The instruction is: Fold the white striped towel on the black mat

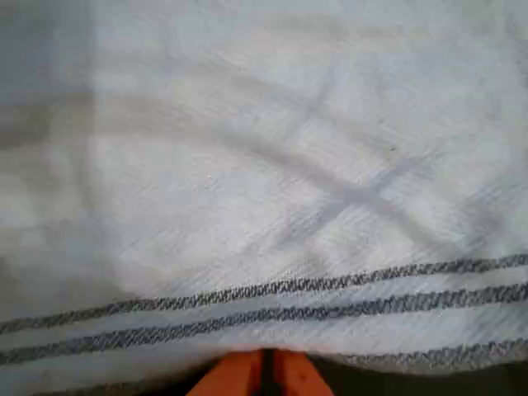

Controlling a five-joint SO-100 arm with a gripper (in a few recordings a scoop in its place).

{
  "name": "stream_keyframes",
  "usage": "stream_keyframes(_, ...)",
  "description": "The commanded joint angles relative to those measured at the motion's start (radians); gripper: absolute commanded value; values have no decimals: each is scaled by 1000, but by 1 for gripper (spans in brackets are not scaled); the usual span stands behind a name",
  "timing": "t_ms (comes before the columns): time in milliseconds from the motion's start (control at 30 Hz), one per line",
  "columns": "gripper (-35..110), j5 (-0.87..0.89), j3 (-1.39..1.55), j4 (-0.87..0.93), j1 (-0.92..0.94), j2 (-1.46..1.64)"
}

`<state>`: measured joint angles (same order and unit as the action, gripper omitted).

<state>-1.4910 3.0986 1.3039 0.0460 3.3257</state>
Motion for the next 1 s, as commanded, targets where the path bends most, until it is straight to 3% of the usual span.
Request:
stream_keyframes(0,0,8,15,2,8,8)
stream_keyframes(833,0,8,15,2,-17,8)
stream_keyframes(967,0,92,15,2,-28,8)
